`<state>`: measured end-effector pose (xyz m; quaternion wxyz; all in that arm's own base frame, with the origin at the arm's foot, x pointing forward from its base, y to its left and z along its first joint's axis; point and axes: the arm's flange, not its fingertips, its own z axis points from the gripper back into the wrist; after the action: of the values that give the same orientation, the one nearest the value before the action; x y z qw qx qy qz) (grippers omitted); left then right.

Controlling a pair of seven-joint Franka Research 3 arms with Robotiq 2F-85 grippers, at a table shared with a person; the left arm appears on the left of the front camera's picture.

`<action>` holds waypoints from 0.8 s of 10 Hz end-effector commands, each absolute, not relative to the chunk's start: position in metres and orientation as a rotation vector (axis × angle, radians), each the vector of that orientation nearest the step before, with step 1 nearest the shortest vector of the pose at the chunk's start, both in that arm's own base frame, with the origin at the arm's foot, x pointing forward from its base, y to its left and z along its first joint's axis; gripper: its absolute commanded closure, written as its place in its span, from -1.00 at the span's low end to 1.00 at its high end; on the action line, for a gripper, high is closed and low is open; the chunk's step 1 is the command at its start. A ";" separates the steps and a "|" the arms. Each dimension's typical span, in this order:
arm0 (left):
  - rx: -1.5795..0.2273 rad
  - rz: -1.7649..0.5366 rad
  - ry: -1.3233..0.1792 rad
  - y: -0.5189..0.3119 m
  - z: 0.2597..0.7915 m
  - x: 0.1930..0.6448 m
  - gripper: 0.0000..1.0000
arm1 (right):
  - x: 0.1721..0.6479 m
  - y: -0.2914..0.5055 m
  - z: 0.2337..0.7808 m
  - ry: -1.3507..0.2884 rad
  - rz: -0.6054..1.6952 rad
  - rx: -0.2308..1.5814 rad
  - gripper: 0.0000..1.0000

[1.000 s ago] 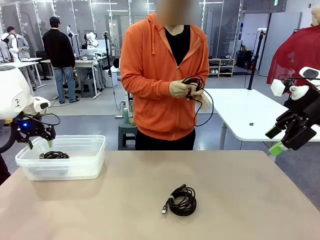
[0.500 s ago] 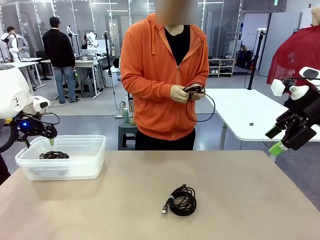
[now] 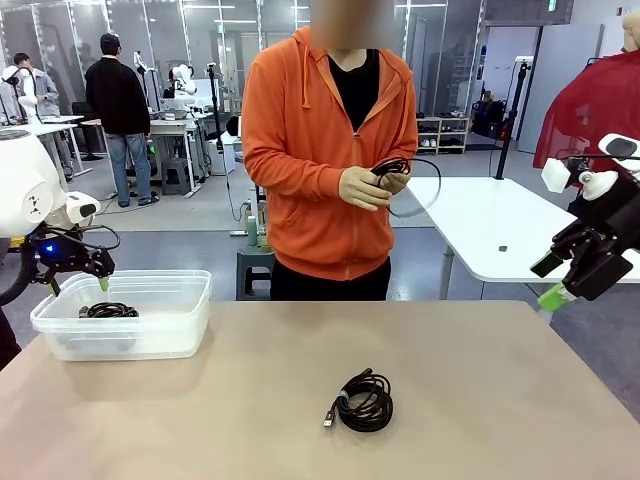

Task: Organize and store the cables.
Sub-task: Place the USB Extension Cable into the Organizing box.

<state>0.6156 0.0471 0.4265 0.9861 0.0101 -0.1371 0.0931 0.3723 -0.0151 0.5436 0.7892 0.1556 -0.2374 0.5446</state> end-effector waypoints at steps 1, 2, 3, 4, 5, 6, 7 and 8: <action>0.023 0.186 -0.276 0.047 0.426 0.616 -1.00 | 0.375 -0.013 0.545 -0.517 1.167 0.332 -1.00; 0.023 0.186 -0.276 0.047 0.426 0.616 -1.00 | 0.375 -0.013 0.545 -0.517 1.167 0.332 -1.00; 0.023 0.186 -0.276 0.047 0.426 0.616 -1.00 | 0.375 -0.013 0.545 -0.517 1.167 0.332 -1.00; 0.023 0.186 -0.276 0.047 0.426 0.616 -1.00 | 0.375 -0.013 0.545 -0.517 1.167 0.332 -1.00; 0.023 0.186 -0.276 0.047 0.426 0.616 -1.00 | 0.375 -0.013 0.545 -0.517 1.167 0.332 -1.00; 0.023 0.186 -0.276 0.047 0.426 0.616 -1.00 | 0.375 -0.013 0.545 -0.517 1.167 0.332 -1.00; 0.023 0.186 -0.276 0.047 0.426 0.616 -1.00 | 0.375 -0.013 0.545 -0.517 1.167 0.332 -1.00; 0.020 0.187 -0.275 0.047 0.427 0.616 -1.00 | 0.375 -0.013 0.545 -0.517 1.167 0.332 -1.00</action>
<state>0.6156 0.0471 0.4265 0.9861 0.0101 -0.1371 0.0931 0.3723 -0.0151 0.5436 0.7892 0.1556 -0.2374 0.5446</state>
